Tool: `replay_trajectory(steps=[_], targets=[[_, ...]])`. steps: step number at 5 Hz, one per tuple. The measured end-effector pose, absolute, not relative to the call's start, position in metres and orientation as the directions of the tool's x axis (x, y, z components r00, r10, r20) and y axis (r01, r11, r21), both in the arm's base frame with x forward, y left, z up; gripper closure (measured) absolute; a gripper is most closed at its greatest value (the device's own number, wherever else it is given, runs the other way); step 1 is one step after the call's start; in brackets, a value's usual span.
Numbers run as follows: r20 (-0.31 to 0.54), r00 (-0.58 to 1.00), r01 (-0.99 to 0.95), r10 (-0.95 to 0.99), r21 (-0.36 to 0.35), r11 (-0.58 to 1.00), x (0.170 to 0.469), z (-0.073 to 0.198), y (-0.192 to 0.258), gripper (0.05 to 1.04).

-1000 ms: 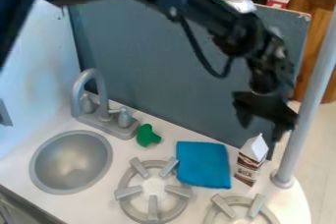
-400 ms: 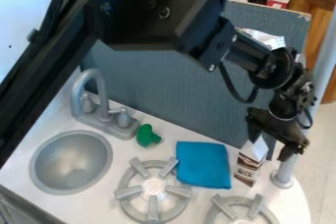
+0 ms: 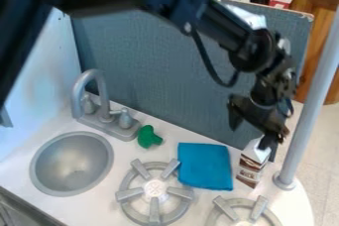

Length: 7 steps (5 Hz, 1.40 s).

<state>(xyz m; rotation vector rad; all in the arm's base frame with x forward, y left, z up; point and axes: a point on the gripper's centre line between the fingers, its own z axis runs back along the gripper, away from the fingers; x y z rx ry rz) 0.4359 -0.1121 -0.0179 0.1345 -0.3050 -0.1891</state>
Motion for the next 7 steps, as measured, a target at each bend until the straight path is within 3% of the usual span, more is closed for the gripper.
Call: replay_trajectory(steps=[4, 7], targets=[[0.309, 0.931, 0.176, -0.195, 0.088, 0.98, 0.45, -0.007, -0.105, 0.08], [0.254, 0.953, 0.146, -0.168, 0.101, 0.984, 0.459, -0.037, -0.106, 0.08]])
